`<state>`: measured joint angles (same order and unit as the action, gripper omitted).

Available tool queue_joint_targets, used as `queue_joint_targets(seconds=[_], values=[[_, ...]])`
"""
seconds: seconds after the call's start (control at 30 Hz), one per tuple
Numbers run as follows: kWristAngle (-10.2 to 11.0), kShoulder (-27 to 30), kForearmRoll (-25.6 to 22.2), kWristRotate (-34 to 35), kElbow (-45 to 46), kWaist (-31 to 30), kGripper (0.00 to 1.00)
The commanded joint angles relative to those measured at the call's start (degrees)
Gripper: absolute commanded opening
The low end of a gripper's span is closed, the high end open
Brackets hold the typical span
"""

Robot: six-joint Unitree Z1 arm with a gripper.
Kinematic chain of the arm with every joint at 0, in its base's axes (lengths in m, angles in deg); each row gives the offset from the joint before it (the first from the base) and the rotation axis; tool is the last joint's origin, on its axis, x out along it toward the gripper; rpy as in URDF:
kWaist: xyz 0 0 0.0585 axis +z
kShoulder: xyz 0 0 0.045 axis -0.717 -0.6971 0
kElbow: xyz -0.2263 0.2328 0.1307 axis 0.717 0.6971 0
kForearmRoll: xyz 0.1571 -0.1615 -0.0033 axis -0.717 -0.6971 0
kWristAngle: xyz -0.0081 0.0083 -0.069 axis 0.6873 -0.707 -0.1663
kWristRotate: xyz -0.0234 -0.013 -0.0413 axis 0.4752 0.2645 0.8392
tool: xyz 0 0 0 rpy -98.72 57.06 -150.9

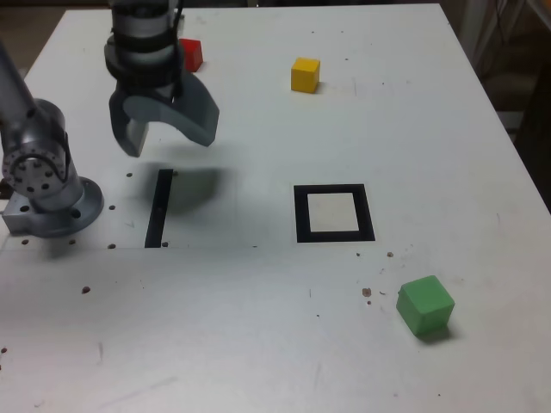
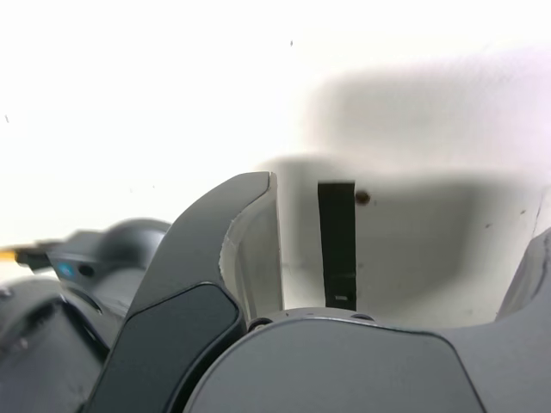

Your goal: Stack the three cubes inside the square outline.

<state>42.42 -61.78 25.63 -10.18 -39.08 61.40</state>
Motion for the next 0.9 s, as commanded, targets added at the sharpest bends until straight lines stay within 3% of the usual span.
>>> queue_joint_targets(seconds=[0.0,0.3,0.87], values=[[0.57,-0.23,-0.80,-2.85,-1.04,1.47,1.00],[1.95,-2.87,-6.34,-10.05,-5.52,9.35,0.99],[3.69,-8.61,-6.55,-21.74,-13.36,23.40,0.99]])
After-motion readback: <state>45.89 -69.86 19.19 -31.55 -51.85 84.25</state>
